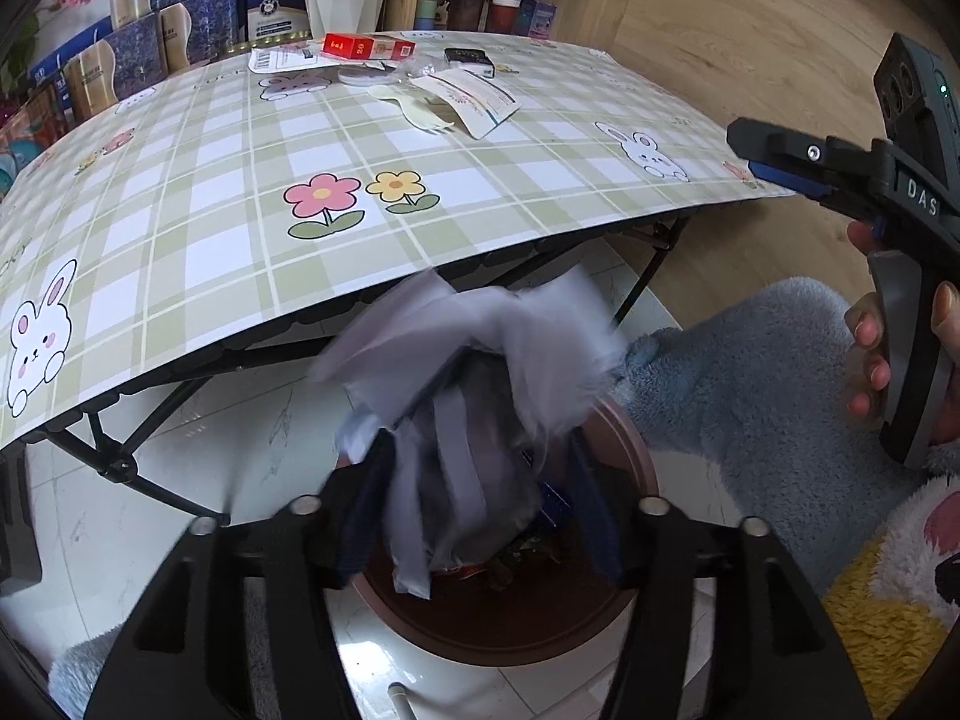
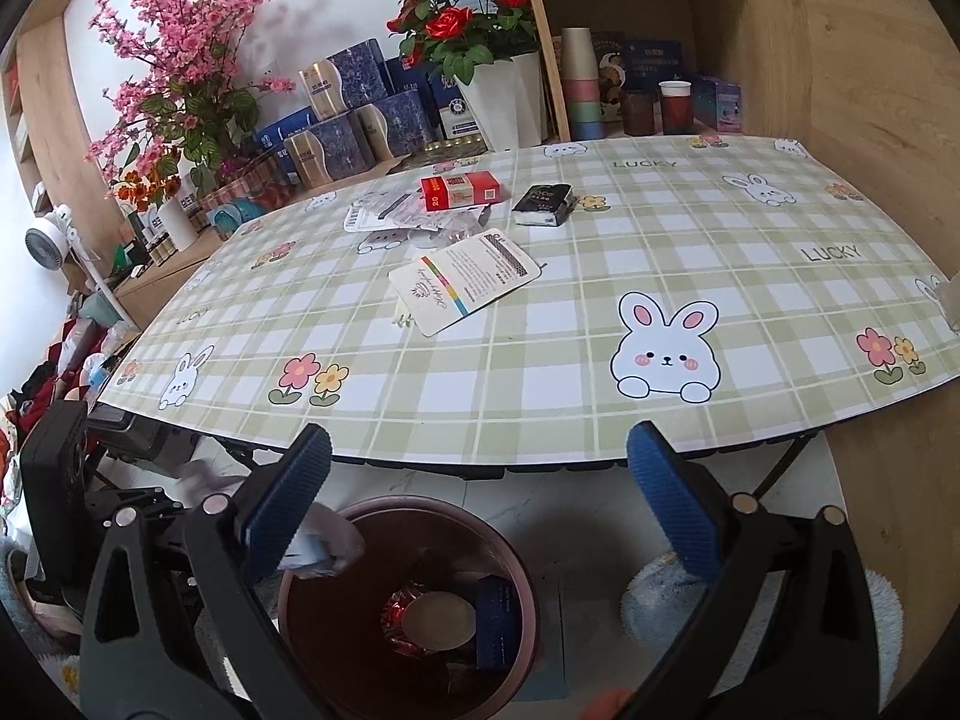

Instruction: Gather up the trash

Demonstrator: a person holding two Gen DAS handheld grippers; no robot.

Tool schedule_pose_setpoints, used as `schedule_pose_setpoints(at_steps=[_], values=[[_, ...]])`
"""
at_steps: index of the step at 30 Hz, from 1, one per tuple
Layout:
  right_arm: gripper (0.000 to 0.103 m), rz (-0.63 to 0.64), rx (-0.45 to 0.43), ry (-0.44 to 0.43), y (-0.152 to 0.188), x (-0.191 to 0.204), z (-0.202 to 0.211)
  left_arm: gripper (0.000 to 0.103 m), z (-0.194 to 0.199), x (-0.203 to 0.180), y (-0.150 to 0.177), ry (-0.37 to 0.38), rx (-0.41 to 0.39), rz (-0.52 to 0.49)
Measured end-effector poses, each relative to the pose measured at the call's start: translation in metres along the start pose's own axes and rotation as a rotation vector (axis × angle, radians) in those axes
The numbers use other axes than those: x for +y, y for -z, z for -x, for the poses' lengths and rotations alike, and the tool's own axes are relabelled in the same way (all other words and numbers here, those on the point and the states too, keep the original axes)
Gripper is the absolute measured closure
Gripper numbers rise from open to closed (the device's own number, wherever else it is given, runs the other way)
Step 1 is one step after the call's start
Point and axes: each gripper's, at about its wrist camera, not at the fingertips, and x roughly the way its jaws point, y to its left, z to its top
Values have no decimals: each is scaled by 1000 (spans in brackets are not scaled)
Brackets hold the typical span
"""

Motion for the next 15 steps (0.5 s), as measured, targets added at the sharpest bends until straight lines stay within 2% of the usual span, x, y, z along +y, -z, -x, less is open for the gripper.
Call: schedule_pose_setpoints(at_steps=[4, 6, 12, 15], values=[[6, 11, 5, 7, 1, 1, -1, 22, 10, 1, -1, 3, -50, 13], [6, 19, 0, 12, 0, 2, -1, 17, 14, 4, -2, -3, -74, 28], [6, 31, -3, 17, -1, 4, -3, 11, 31, 18, -6, -19, -153, 106], [6, 55, -17, 15, -3, 7, -3, 8, 42, 24, -8, -16, -218, 146]])
